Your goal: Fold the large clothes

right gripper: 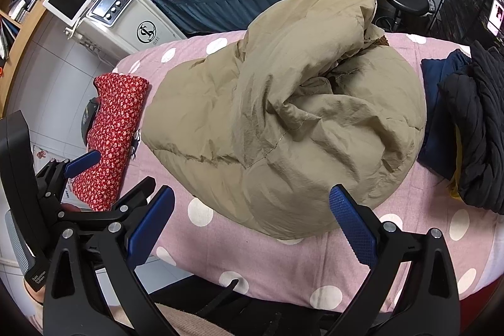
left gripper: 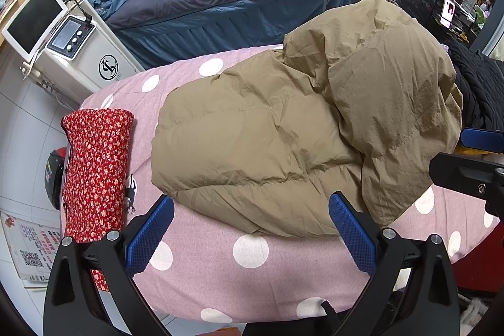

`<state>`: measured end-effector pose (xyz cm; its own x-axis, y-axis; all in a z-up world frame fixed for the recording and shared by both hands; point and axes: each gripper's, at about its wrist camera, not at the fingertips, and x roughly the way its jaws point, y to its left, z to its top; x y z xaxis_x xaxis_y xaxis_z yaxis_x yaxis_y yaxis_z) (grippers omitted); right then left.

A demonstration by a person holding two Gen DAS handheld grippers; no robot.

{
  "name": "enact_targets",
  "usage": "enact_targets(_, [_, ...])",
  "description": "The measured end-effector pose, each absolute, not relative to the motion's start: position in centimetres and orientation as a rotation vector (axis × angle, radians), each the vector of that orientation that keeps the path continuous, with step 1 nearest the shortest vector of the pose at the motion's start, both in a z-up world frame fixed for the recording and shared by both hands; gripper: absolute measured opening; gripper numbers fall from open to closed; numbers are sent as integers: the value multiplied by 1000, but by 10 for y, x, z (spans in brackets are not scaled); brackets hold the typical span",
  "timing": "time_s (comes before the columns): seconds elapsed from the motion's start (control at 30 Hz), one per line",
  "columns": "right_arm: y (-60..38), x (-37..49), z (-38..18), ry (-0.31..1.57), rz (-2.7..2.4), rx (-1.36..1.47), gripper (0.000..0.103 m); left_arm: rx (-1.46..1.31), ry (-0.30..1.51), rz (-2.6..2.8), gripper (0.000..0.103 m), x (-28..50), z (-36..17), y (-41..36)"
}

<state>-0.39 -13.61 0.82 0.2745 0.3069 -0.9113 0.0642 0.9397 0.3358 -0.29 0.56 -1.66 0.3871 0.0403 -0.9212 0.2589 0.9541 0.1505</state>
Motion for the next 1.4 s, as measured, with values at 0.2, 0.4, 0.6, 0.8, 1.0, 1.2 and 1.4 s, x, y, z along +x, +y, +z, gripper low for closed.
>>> enact_targets(0.2, [-136,-4,7,1290,167,336,97,291,1172,-142,97,-3,-18,5])
enact_targets(0.4, [-136,-4,7,1290,167,336,97,292,1174,-142,97,-3,-18,5])
enact_targets(0.6, [-134,-4,6,1294,166,335,97,293,1176,-141,97,-3,-19,4])
enact_targets(0.8, [-138,-6,5,1291,162,340,97,302,1176,-144,97,-5,-19,2])
enact_targets(1.0, [-139,-4,6,1291,159,332,97,302,1179,-146,97,-4,-19,2])
enact_targets(1.2, [-139,-4,6,1292,158,332,97,307,1187,-149,97,-3,-20,0])
enact_targets(1.4, [-141,-3,6,1295,151,332,97,307,1194,-150,97,1,-22,-1])
